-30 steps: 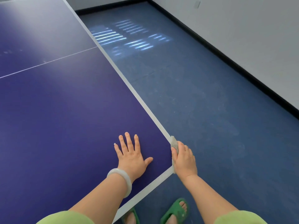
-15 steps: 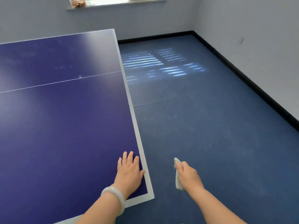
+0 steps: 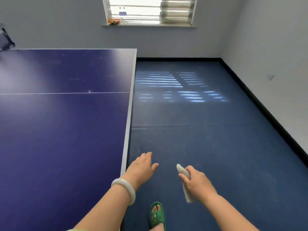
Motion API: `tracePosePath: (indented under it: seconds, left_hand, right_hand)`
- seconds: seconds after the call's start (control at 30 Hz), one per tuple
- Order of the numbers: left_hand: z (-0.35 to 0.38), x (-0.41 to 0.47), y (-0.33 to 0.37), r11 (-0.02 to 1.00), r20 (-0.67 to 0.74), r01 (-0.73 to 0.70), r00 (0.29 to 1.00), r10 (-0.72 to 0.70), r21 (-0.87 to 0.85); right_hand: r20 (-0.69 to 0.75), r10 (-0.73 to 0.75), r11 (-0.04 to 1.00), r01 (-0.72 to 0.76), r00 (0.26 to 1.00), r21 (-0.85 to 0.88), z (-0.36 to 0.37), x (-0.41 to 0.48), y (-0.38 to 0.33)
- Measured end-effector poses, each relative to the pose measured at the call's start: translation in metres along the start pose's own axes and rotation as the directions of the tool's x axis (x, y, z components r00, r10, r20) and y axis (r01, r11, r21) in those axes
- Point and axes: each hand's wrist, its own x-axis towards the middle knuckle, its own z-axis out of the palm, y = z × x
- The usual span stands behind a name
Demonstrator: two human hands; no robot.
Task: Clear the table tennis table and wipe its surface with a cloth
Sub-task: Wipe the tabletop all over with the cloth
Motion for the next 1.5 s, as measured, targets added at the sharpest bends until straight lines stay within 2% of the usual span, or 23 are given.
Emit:
tracePosePath:
  seconds: [0.2, 0.3, 0.53, 0.7, 0.83, 0.97, 1.13, 1.37, 1.5]
  left_hand:
    - [-0.030, 0.088, 0.013, 0.994, 0.009, 0.082, 0.997, -0.082, -0.077]
    - [-0.054, 0.129, 0.027, 0.994, 0.022, 0.093, 0.996, -0.092, -0.062]
    - [-0.123, 0.235, 0.048, 0.989, -0.058, 0.142, 0.988, -0.144, -0.035]
    - [-0.145, 0.307, 0.059, 0.964, -0.103, 0.251, 0.960, -0.259, -0.083]
    - [-0.158, 0.345, 0.077, 0.918, -0.138, 0.372, 0.910, -0.390, -0.139]
    - [-0.175, 0.368, 0.083, 0.852, -0.216, 0.490, 0.826, -0.521, -0.183]
    - [-0.191, 0.379, 0.064, 0.738, -0.257, 0.623, 0.692, -0.675, -0.260]
    - [-0.209, 0.400, -0.013, 0.584, -0.288, 0.737, 0.510, -0.811, -0.340]
    - [-0.215, 0.410, -0.060, 0.428, -0.223, 0.793, 0.366, -0.904, -0.434]
  right_hand:
    - [0.016, -0.093, 0.992, 0.094, 0.996, -0.087, -0.077, 0.100, -0.024]
    - [0.023, -0.104, 0.988, 0.106, 0.994, -0.114, -0.122, 0.154, -0.032]
    - [0.020, -0.135, 0.987, 0.136, 0.991, -0.079, -0.189, 0.275, -0.043]
    - [0.076, -0.228, 0.967, 0.234, 0.971, -0.096, -0.225, 0.367, -0.051]
    - [0.161, -0.319, 0.928, 0.342, 0.934, -0.150, -0.262, 0.442, -0.066]
    - [0.256, -0.421, 0.864, 0.470, 0.870, -0.180, -0.283, 0.507, -0.105]
    - [0.361, -0.517, 0.773, 0.604, 0.776, -0.194, -0.273, 0.564, -0.163]
    - [0.433, -0.665, 0.569, 0.788, 0.609, -0.235, -0.232, 0.621, -0.266]
    - [0.485, -0.725, 0.394, 0.872, 0.489, -0.291, -0.201, 0.642, -0.323]
